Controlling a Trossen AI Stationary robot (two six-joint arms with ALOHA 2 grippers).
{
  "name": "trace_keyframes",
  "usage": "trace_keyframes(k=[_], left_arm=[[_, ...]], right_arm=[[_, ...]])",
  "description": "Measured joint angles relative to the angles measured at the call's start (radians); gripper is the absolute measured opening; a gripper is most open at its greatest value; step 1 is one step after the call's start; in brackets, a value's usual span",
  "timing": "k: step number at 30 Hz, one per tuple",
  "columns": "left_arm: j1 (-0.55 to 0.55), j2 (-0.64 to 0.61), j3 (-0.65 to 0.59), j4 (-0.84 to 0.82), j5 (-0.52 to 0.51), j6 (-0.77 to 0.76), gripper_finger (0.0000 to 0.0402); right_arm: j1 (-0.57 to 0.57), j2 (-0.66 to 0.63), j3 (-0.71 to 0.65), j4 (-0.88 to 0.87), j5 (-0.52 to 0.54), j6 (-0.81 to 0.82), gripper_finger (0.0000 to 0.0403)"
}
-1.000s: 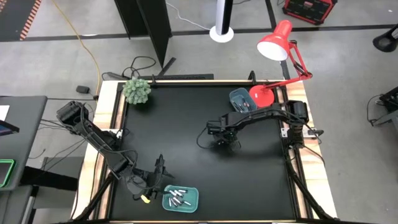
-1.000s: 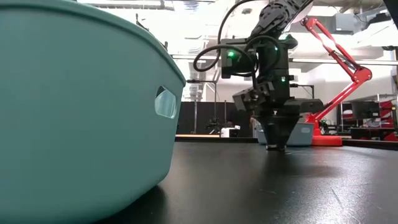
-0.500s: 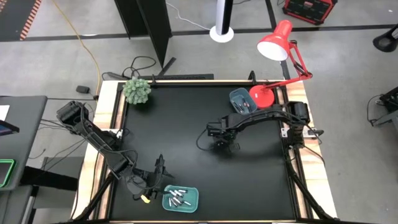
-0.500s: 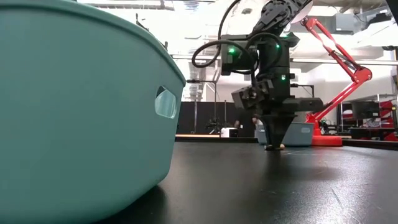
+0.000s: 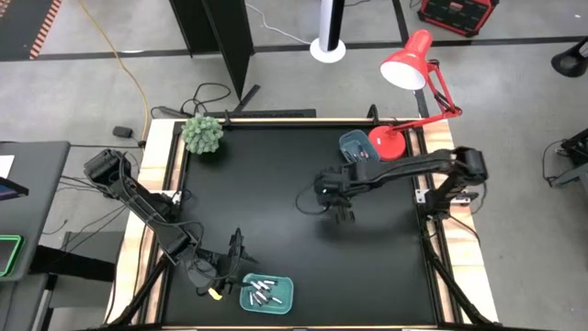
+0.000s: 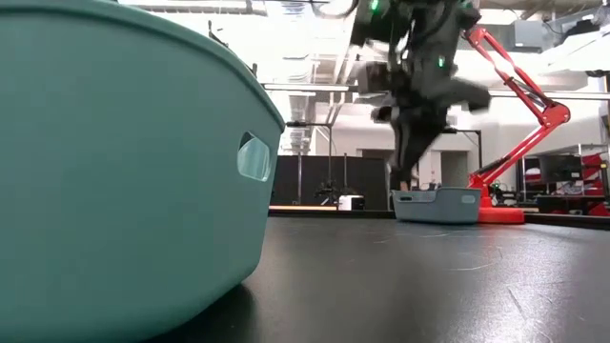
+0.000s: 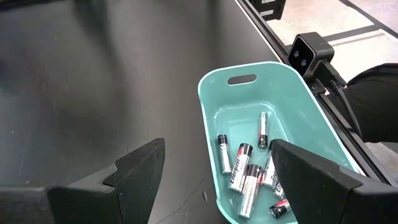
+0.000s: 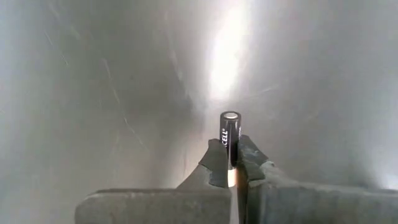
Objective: Sort batteries
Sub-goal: Put the black battery into the blue bin
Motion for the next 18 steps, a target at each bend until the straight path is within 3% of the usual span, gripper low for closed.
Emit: trace_keyframes(k=[5,9,14,18], left_arm=[[0.000,0.000,0.000,0.000,0.000,0.000,0.0292],[0.000,0.000,0.000,-0.002,0.000,0.000,0.0292],[0.000,0.000,0.000,-0.003,0.000,0.000,0.0292],[0.000,0.000,0.000,-0.003,0.000,-0.001,0.0292]], right_arm=[[-0.078,-0.109,0.001,0.042,0.030,0.113,0.0000],[-0.164,-0.155,0.002,-0.022,0.172,0.250,0.0000],[-0.286,-0.145,0.002,-0.129,0.353,0.442,0.0000],[-0.365,-0.087,0.002,-0.178,0.399,0.526,0.0000]])
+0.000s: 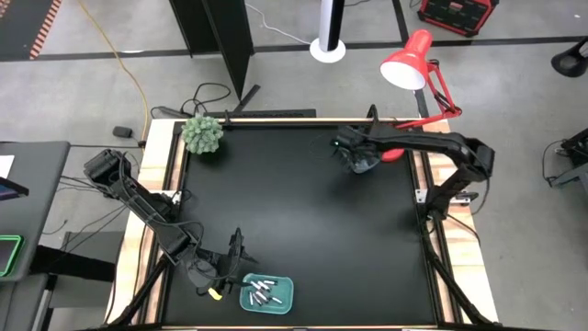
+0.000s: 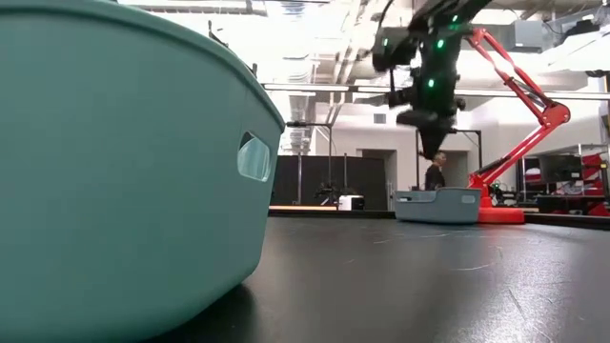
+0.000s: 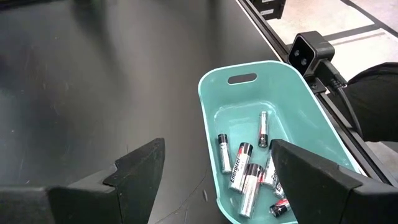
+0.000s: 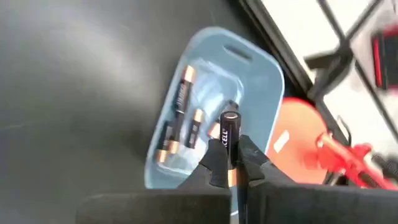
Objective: Sort batteries
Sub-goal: Put the black battery into the blue bin, then move the blue bin to the center of the table
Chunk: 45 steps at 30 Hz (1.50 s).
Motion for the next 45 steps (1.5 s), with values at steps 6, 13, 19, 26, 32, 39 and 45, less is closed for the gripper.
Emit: trace_keyframes(k=[6,13,19,26,32,39,45], left_arm=[[0.000,0.000,0.000,0.000,0.000,0.000,0.0292],[0.000,0.000,0.000,-0.006,0.000,-0.004,0.0292],[0.000,0.000,0.000,-0.016,0.000,-0.004,0.0292],[0.000,0.000,0.000,-0.021,0.000,-0.001,0.0292],[0.000,0.000,0.000,-0.021,0.000,-0.004,0.0292],[0.000,0.000,0.000,-0.021,0.000,-0.008,0.0292],[0.000,0.000,0.000,-0.027,0.000,-0.008,0.0292]], right_arm=[[-0.053,0.107,0.000,0.014,0.019,0.009,0.0060],[-0.058,0.150,0.000,0.115,0.018,-0.039,0.0178],[-0.070,0.132,0.000,0.167,-0.065,-0.057,0.0211],[-0.086,0.182,0.000,0.192,-0.185,-0.052,0.0194],[-0.107,0.251,0.000,0.212,-0.192,-0.052,0.0178],[-0.117,0.291,0.000,0.221,-0.203,-0.079,0.0113],[-0.078,0.291,0.000,0.232,-0.234,-0.121,0.0023]])
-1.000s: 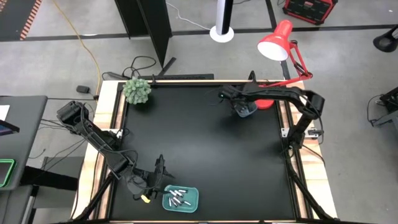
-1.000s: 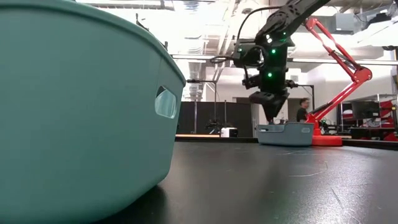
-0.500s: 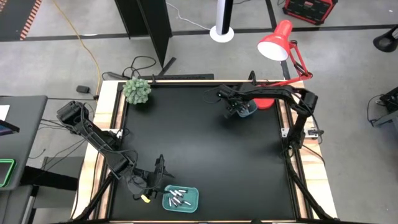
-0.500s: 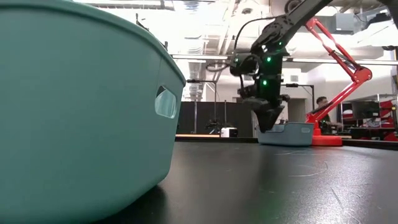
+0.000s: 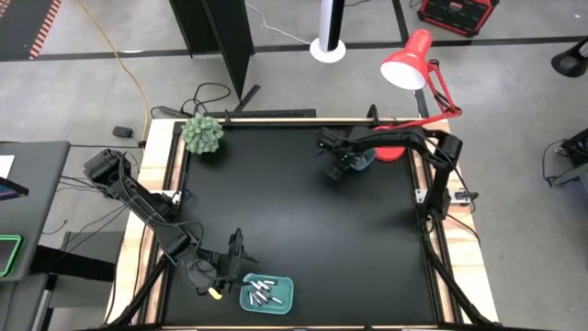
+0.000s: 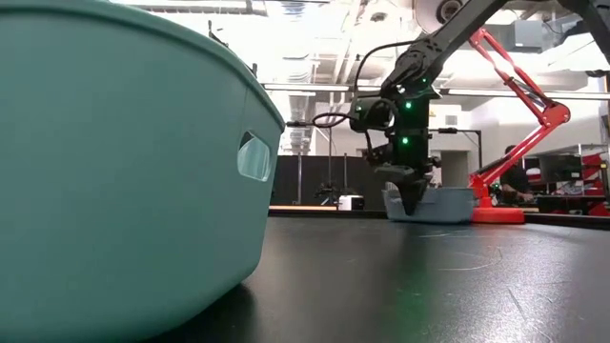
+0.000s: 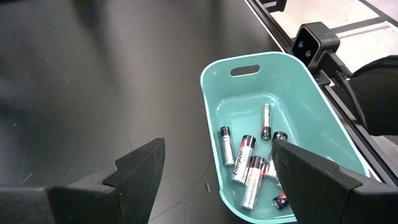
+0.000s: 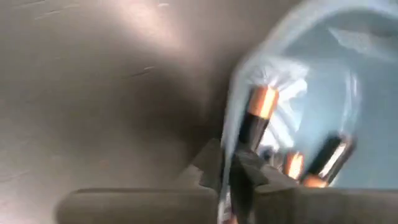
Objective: Sort batteries
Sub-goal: Move the blue bin to the center of the table
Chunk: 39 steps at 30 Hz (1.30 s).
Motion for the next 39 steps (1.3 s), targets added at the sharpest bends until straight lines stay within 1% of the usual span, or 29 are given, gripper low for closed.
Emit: trace_keyframes(k=[2,6,9,11,17,21,25,31,33,36,39], left_arm=[[0.000,0.000,0.000,0.000,0.000,0.000,0.0292],[0.000,0.000,0.000,0.000,0.000,0.000,0.0292],[0.000,0.000,0.000,-0.001,0.000,0.000,0.0292],[0.000,0.000,0.000,-0.001,0.000,0.000,0.0292],[0.000,0.000,0.000,-0.002,0.000,0.003,0.0292],[0.000,0.000,0.000,-0.002,0.000,0.003,0.0292],[0.000,0.000,0.000,-0.001,0.000,0.003,0.0292],[0.000,0.000,0.000,0.001,0.000,0.002,0.0292],[0.000,0.000,0.000,0.001,0.000,0.001,0.0292],[0.000,0.000,0.000,0.000,0.000,-0.002,0.0292],[0.000,0.000,0.000,0.001,0.000,-0.003,0.0292]], right_arm=[[0.027,0.000,0.000,0.015,-0.018,-0.014,0.0008],[0.096,0.000,0.002,0.041,-0.039,-0.018,0.0014],[0.159,0.000,0.018,0.030,-0.058,-0.013,0.0012],[0.208,0.001,0.036,0.028,-0.080,-0.013,0.0009],[0.368,0.002,0.102,0.035,-0.103,0.020,0.0007],[0.473,0.002,0.133,0.077,-0.103,0.056,0.0006],[0.557,0.002,0.137,0.142,-0.103,0.079,0.0006],[0.623,0.065,0.138,0.202,-0.106,0.094,0.0005],[0.638,0.094,0.145,0.213,-0.112,0.062,0.0005],[0.665,0.147,0.198,0.193,-0.112,-0.012,0.0005],[0.679,0.202,0.278,0.137,-0.112,-0.026,0.0005]])
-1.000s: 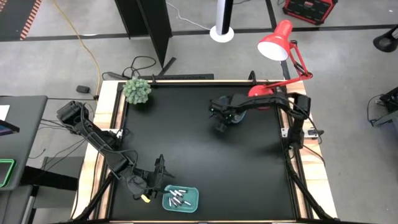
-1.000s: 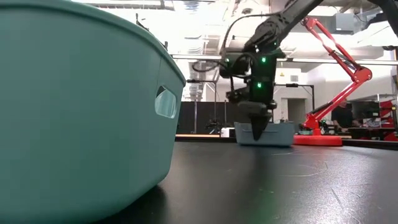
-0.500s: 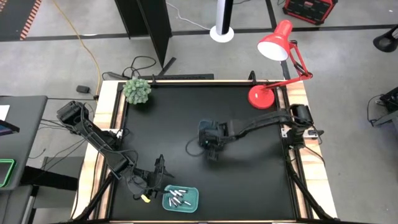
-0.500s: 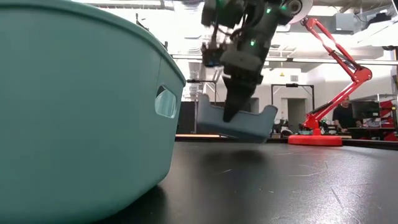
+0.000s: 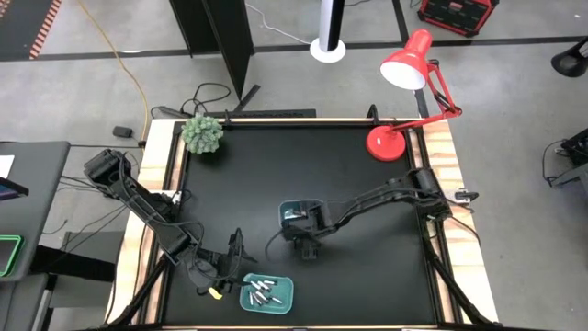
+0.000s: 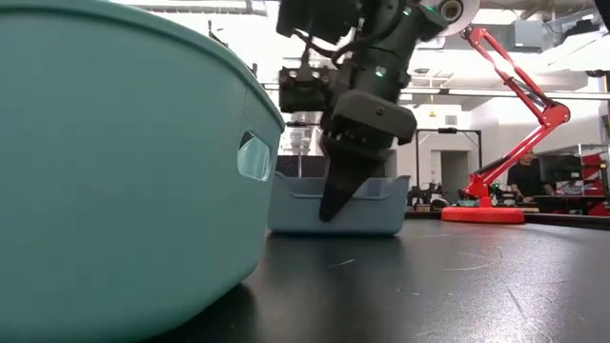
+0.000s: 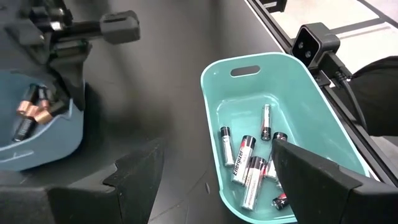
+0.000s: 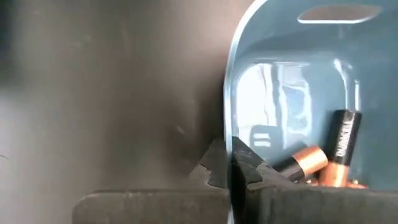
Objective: Sort batteries
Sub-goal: Move the blue bin to the center of the table, then move the green bin on the bottom of the blue bin
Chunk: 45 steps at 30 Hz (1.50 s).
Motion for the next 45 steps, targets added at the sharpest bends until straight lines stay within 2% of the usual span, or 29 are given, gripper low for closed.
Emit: trace_keyframes(k=[5,10,18,22,26,32,39,45], left_arm=[[0.000,0.000,0.000,0.000,0.000,-0.001,0.0292],[0.000,0.000,0.000,-0.001,0.000,-0.004,0.0292],[-0.001,0.000,0.000,-0.019,0.000,-0.037,0.0292],[-0.037,-0.024,0.000,-0.150,-0.003,-0.125,0.0289],[-0.094,-0.080,-0.001,-0.231,-0.056,-0.182,0.0279],[-0.215,-0.122,0.000,-0.236,-0.056,-0.255,0.0260],[-0.245,-0.005,0.000,-0.200,-0.021,-0.374,0.0244],[-0.240,0.117,0.000,-0.091,0.043,-0.412,0.0237]], right_arm=[[0.000,0.066,0.119,-0.130,-0.003,0.000,0.0011],[-0.005,0.078,0.156,-0.162,0.018,-0.001,0.0057],[-0.003,-0.002,0.158,-0.170,0.024,0.000,0.0136],[0.036,-0.050,0.158,-0.150,0.029,0.008,0.0155],[0.113,-0.060,0.158,-0.100,0.026,-0.018,0.0159],[0.236,-0.057,0.158,0.036,0.020,-0.078,0.0150],[0.332,-0.052,0.158,0.092,0.016,-0.029,0.0123],[0.374,-0.051,0.139,0.084,0.018,0.157,0.0118]])
